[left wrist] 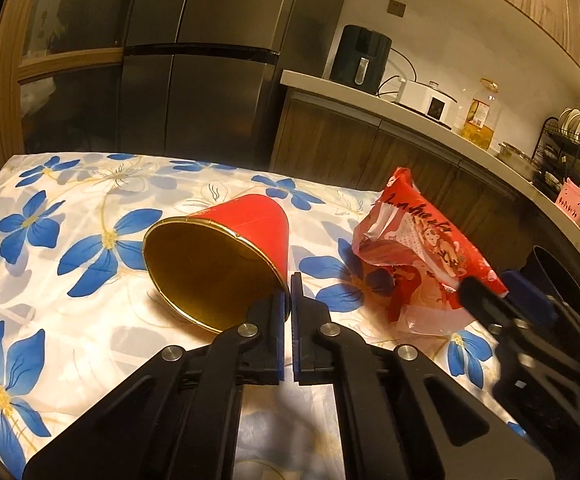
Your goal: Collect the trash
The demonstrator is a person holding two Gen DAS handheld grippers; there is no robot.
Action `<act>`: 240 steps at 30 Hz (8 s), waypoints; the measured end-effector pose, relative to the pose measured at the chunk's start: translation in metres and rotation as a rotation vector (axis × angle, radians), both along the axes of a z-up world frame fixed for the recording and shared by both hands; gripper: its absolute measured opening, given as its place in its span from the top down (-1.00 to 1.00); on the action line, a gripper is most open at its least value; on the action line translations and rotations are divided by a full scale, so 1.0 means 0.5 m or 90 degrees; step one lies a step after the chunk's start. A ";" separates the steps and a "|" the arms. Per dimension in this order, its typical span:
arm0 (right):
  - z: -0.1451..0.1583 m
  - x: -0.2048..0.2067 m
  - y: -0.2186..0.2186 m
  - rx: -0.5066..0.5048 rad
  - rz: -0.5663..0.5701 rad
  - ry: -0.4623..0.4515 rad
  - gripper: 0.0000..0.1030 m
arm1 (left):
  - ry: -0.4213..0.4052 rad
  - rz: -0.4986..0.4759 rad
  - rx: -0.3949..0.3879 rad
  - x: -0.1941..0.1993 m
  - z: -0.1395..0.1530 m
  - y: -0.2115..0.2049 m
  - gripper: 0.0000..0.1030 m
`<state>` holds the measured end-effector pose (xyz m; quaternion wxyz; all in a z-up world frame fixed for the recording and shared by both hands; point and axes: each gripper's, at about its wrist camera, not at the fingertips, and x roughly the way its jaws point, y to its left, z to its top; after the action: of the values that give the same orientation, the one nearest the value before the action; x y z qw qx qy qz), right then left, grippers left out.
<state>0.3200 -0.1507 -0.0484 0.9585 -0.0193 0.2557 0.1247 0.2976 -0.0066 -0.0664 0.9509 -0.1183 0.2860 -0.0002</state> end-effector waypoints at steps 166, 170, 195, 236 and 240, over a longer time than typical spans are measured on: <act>0.153 -0.559 -0.181 -0.021 -0.334 -0.084 -0.89 | -0.113 -0.174 0.101 -0.449 0.139 -0.156 -0.87; 0.152 -0.559 -0.180 -0.022 -0.334 -0.084 -0.89 | -0.113 -0.174 0.101 -0.449 0.139 -0.155 -0.87; 0.157 -0.560 -0.175 -0.020 -0.334 -0.089 -0.89 | -0.114 -0.172 0.102 -0.452 0.140 -0.155 -0.87; 0.160 -0.562 -0.177 -0.017 -0.335 -0.088 -0.89 | -0.107 -0.167 0.118 -0.450 0.135 -0.148 -0.28; 0.160 -0.562 -0.178 -0.016 -0.337 -0.088 -0.89 | -0.110 -0.167 0.119 -0.449 0.137 -0.150 -0.25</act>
<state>0.0391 -0.2396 0.0316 0.9726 0.0281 0.1872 -0.1347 0.0731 -0.0815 0.0019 0.9705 0.0096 0.2153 -0.1080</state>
